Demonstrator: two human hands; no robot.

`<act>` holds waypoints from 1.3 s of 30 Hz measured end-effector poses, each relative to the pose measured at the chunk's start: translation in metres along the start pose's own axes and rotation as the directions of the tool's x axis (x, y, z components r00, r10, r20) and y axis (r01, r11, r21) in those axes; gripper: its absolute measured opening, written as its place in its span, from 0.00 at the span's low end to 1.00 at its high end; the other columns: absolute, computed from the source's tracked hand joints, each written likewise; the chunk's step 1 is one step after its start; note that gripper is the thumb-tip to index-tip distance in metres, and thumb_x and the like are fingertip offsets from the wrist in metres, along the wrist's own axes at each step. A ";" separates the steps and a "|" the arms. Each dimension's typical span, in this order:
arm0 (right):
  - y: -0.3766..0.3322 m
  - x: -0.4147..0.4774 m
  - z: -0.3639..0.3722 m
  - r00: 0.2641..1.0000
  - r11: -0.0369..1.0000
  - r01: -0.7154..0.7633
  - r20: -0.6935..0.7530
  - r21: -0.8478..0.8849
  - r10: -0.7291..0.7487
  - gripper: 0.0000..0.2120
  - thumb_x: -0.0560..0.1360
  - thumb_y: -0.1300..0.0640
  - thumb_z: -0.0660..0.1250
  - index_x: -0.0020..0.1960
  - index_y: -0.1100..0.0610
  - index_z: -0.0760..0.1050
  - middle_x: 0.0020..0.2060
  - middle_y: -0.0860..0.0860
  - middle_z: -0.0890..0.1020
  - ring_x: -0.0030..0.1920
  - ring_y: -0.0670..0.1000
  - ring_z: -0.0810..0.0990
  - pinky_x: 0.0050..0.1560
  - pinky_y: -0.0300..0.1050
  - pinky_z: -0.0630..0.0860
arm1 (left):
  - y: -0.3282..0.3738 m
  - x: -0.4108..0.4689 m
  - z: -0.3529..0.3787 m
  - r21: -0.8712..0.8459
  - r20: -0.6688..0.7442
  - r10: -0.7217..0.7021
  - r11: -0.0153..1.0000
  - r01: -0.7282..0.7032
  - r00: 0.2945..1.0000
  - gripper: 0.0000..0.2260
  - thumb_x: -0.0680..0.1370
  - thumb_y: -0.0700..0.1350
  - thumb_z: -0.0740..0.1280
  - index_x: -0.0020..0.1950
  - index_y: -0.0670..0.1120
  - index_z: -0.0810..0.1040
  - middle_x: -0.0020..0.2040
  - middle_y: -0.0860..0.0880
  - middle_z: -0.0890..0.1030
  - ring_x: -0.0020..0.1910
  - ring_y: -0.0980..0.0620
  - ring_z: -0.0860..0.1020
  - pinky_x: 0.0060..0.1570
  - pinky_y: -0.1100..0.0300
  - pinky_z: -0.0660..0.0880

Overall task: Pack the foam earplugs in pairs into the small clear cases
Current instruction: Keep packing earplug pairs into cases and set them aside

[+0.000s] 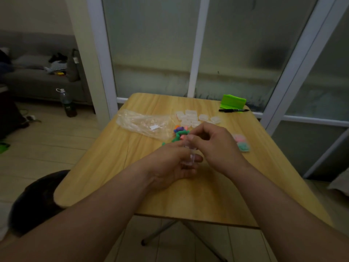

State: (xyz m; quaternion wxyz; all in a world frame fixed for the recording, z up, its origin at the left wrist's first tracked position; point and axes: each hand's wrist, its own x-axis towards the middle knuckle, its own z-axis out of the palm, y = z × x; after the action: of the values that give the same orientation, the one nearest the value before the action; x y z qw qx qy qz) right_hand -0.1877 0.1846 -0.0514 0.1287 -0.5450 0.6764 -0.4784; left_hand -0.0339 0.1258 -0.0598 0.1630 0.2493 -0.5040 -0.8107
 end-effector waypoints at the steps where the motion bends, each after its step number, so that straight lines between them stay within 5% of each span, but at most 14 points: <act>1: -0.002 0.001 0.002 1.000 1.000 0.011 -0.007 0.011 -0.011 0.02 0.77 0.55 0.76 0.46 0.51 0.84 0.39 0.46 0.86 0.43 0.46 0.85 0.46 0.46 0.81 | 0.003 -0.001 0.000 -0.037 0.007 -0.011 0.999 0.011 1.000 0.17 0.83 0.41 0.62 0.72 0.41 0.75 0.49 0.43 0.79 0.37 0.52 0.77 0.36 0.60 0.77; 6: -0.004 0.004 0.001 0.997 0.983 -0.048 0.062 0.178 0.037 0.02 0.79 0.59 0.74 0.49 0.55 0.86 0.42 0.51 0.88 0.45 0.49 0.86 0.50 0.49 0.83 | 0.013 -0.010 -0.008 -0.069 0.086 -0.036 0.997 0.042 0.996 0.20 0.81 0.60 0.63 0.63 0.47 0.80 0.45 0.44 0.80 0.37 0.50 0.76 0.35 0.58 0.75; 10: -0.010 0.008 -0.002 0.992 0.971 -0.089 0.103 0.222 0.067 0.05 0.81 0.56 0.72 0.54 0.54 0.87 0.45 0.50 0.88 0.43 0.42 0.84 0.41 0.33 0.77 | 0.017 -0.010 -0.018 -0.097 0.033 -0.027 0.995 0.030 0.999 0.23 0.86 0.60 0.56 0.63 0.45 0.80 0.44 0.46 0.79 0.36 0.52 0.74 0.33 0.59 0.72; 13: -0.007 0.015 -0.008 0.980 0.962 -0.189 -0.021 0.198 0.196 0.07 0.83 0.52 0.70 0.54 0.51 0.86 0.47 0.49 0.87 0.43 0.44 0.83 0.43 0.44 0.79 | 0.031 -0.011 -0.028 -0.250 -0.146 0.037 0.965 -0.073 0.989 0.23 0.86 0.58 0.54 0.63 0.42 0.79 0.43 0.46 0.80 0.35 0.51 0.75 0.33 0.59 0.72; 16: 0.004 0.020 -0.007 0.967 0.970 -0.226 -0.100 0.092 0.235 0.05 0.82 0.54 0.71 0.51 0.52 0.86 0.44 0.49 0.86 0.44 0.51 0.84 0.48 0.55 0.83 | 0.043 -0.014 -0.043 -0.364 -0.363 0.074 0.907 -0.214 0.929 0.21 0.85 0.56 0.55 0.62 0.41 0.78 0.46 0.44 0.80 0.37 0.49 0.75 0.37 0.58 0.72; 18: 0.009 0.019 0.001 0.982 0.983 -0.177 -0.077 -0.037 0.174 0.02 0.80 0.55 0.73 0.49 0.51 0.85 0.42 0.46 0.85 0.43 0.48 0.83 0.47 0.49 0.81 | 0.044 -0.014 -0.052 -0.400 -0.420 0.072 0.880 -0.256 0.905 0.21 0.84 0.56 0.55 0.61 0.41 0.79 0.46 0.44 0.78 0.36 0.50 0.74 0.35 0.59 0.73; 21: 0.005 0.013 0.018 0.996 0.965 -0.089 0.006 -0.248 0.093 0.03 0.78 0.54 0.75 0.50 0.48 0.84 0.44 0.41 0.84 0.44 0.39 0.80 0.43 0.37 0.73 | 0.044 -0.012 -0.056 -0.425 -0.426 0.064 0.866 -0.262 0.902 0.20 0.83 0.55 0.55 0.58 0.42 0.78 0.40 0.47 0.75 0.32 0.52 0.72 0.30 0.62 0.70; 26: -0.010 0.006 0.054 0.996 0.880 0.072 0.073 -0.470 -0.042 0.06 0.78 0.48 0.73 0.54 0.46 0.81 0.46 0.43 0.81 0.47 0.45 0.79 0.45 0.45 0.75 | 0.044 -0.006 -0.056 -0.435 -0.420 0.074 0.858 -0.272 0.904 0.20 0.83 0.56 0.55 0.55 0.42 0.78 0.38 0.47 0.75 0.28 0.52 0.71 0.28 0.63 0.69; 30: -0.018 0.007 0.075 0.999 0.804 0.044 0.031 -0.593 -0.032 0.11 0.78 0.43 0.70 0.53 0.49 0.79 0.45 0.47 0.83 0.47 0.51 0.82 0.44 0.48 0.78 | 0.043 -0.004 -0.054 -0.436 -0.418 0.063 0.861 -0.261 0.906 0.20 0.83 0.56 0.54 0.55 0.42 0.77 0.37 0.48 0.74 0.29 0.52 0.70 0.30 0.61 0.67; 34: -0.017 0.009 0.083 0.999 0.763 0.039 0.014 -0.645 -0.039 0.09 0.80 0.45 0.68 0.52 0.51 0.79 0.45 0.48 0.84 0.48 0.53 0.83 0.45 0.49 0.80 | 0.044 -0.005 -0.053 -0.422 -0.420 0.053 0.873 -0.246 0.906 0.20 0.84 0.56 0.54 0.55 0.42 0.78 0.38 0.47 0.76 0.31 0.51 0.71 0.31 0.61 0.67; 39: -0.015 0.011 0.069 0.999 0.847 -0.035 -0.015 -0.531 0.032 0.05 0.79 0.49 0.70 0.48 0.49 0.80 0.44 0.46 0.84 0.47 0.50 0.81 0.44 0.48 0.77 | 0.043 -0.007 -0.050 -0.396 -0.411 0.038 0.892 -0.216 0.911 0.20 0.84 0.55 0.55 0.59 0.41 0.78 0.41 0.45 0.77 0.34 0.50 0.73 0.32 0.61 0.73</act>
State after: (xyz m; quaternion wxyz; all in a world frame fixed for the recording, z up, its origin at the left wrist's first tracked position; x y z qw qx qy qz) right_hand -0.1342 0.1407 -0.0711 -0.0203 -0.5464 0.7919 -0.2720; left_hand 0.0006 0.0740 -0.0381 0.3656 0.3301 -0.2836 -0.8228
